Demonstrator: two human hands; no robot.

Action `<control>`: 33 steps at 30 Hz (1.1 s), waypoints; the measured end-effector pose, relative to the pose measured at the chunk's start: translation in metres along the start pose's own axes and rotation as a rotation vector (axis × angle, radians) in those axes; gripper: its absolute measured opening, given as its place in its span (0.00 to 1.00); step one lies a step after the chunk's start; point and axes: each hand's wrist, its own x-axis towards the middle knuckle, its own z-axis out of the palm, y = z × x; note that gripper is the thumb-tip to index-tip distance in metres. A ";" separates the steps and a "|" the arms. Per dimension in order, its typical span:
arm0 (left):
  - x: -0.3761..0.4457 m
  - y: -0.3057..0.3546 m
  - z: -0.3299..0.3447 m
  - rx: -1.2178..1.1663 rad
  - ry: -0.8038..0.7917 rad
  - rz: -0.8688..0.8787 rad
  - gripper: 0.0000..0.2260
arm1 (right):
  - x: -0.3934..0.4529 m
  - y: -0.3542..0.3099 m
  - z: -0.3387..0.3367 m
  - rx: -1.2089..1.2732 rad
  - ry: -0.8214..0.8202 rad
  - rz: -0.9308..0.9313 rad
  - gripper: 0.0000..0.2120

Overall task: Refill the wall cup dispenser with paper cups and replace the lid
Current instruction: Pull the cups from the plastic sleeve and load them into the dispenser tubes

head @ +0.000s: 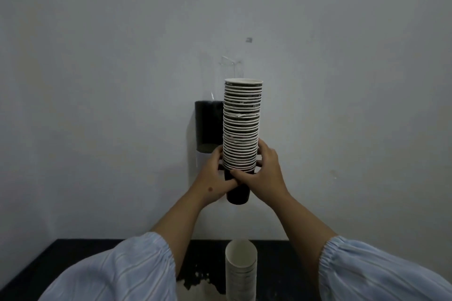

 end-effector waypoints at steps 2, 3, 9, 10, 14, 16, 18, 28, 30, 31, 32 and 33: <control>0.016 0.008 -0.008 0.011 0.006 0.044 0.29 | 0.017 -0.007 -0.002 -0.005 0.013 -0.043 0.37; 0.023 0.012 -0.012 0.021 0.012 0.061 0.29 | 0.024 -0.011 -0.003 -0.002 0.018 -0.065 0.36; 0.070 0.042 -0.032 -0.047 0.048 0.081 0.28 | 0.071 -0.029 -0.013 0.088 0.040 -0.085 0.40; 0.078 0.047 -0.036 -0.067 0.053 0.087 0.27 | 0.081 -0.032 -0.014 0.086 0.044 -0.085 0.40; 0.111 0.067 -0.050 -0.176 0.102 0.101 0.24 | 0.118 -0.048 -0.018 0.072 0.063 -0.152 0.35; 0.129 0.077 -0.056 -0.238 0.136 0.104 0.22 | 0.136 -0.055 -0.018 0.085 0.078 -0.191 0.33; 0.147 0.084 -0.061 -0.261 0.170 0.132 0.20 | 0.153 -0.060 -0.017 0.103 0.105 -0.236 0.33; 0.212 0.083 -0.068 -0.197 0.234 0.229 0.21 | 0.215 -0.043 -0.006 0.179 0.157 -0.290 0.34; 0.219 0.078 -0.067 -0.179 0.247 0.228 0.19 | 0.221 -0.035 -0.003 0.183 0.156 -0.293 0.34; 0.222 0.074 -0.066 -0.171 0.254 0.224 0.18 | 0.223 -0.031 -0.002 0.186 0.150 -0.292 0.34; 0.226 0.069 -0.066 -0.164 0.262 0.217 0.17 | 0.226 -0.026 0.000 0.185 0.143 -0.292 0.35; 0.228 0.065 -0.065 -0.156 0.265 0.208 0.16 | 0.228 -0.021 0.002 0.181 0.137 -0.291 0.35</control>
